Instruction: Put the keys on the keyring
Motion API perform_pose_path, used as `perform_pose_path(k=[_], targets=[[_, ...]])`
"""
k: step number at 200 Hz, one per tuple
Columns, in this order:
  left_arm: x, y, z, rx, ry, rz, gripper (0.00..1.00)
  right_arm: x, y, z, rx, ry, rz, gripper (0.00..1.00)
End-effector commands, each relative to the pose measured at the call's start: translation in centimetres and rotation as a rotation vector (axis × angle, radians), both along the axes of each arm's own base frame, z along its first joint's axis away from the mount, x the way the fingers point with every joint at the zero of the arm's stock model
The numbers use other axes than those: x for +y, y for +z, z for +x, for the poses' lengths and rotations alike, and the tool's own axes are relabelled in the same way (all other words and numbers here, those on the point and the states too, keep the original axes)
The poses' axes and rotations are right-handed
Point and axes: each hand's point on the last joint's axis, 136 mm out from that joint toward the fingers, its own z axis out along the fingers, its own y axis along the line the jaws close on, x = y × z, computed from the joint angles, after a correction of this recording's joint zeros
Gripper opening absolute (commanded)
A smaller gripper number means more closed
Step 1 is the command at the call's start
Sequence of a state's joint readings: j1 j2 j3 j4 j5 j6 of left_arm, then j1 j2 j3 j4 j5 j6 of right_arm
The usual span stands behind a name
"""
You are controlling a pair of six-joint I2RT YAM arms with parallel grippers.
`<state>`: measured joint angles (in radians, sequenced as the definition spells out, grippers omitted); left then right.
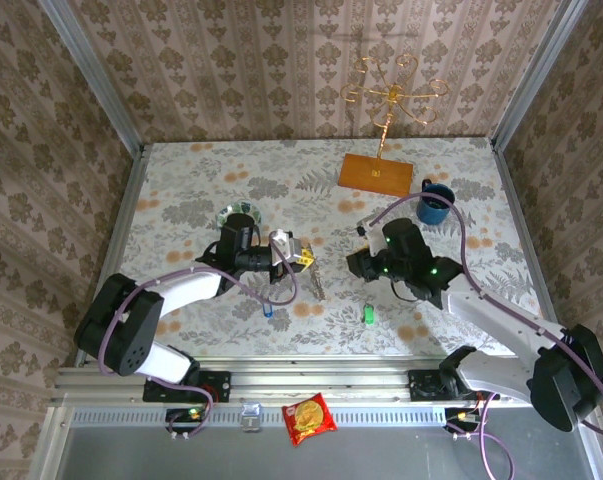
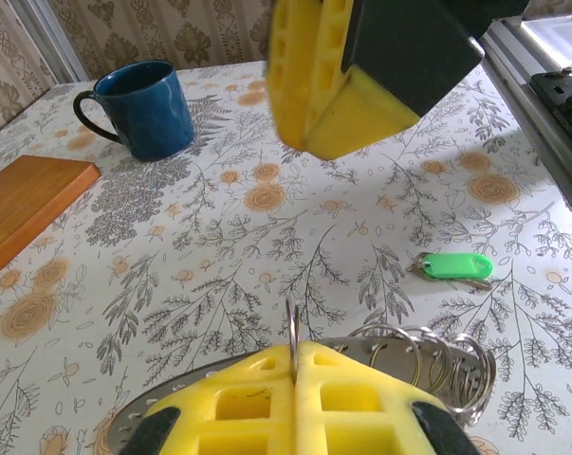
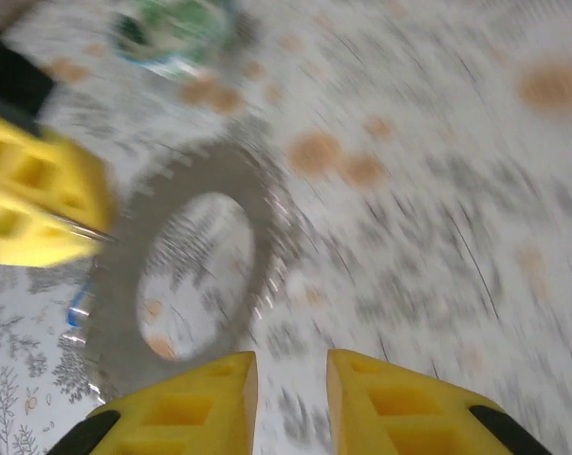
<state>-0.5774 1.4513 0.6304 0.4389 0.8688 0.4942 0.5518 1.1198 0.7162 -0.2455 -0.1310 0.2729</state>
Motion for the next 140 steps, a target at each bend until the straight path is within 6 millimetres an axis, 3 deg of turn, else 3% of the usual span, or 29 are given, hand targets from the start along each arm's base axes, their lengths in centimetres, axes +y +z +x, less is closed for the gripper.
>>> perform_pose_path(k=[1,21,41,83,140], targets=[[-0.4,1.8,0.3,-0.04,0.002,-0.012,0.0,-6.3,-5.8,-6.2,0.44,-0.425,-0.128,0.25],[-0.5,1.7,0.3,-0.029,0.011,0.006,0.0,-6.1,-7.3,-8.9,0.509,-0.425,-0.171,0.28],[-0.5,1.7,0.4,-0.025,0.018,0.014,0.0,-5.7,-8.3,-9.7,0.519,-0.396,-0.219,0.31],[-0.5,2.0,0.4,-0.041,0.014,0.013,0.0,-4.8,-9.6,-8.2,0.508,-0.311,-0.353,0.33],[-0.5,1.9,0.1,-0.041,0.009,0.024,0.0,-2.4,-10.5,-6.1,0.489,-0.226,-0.404,0.32]])
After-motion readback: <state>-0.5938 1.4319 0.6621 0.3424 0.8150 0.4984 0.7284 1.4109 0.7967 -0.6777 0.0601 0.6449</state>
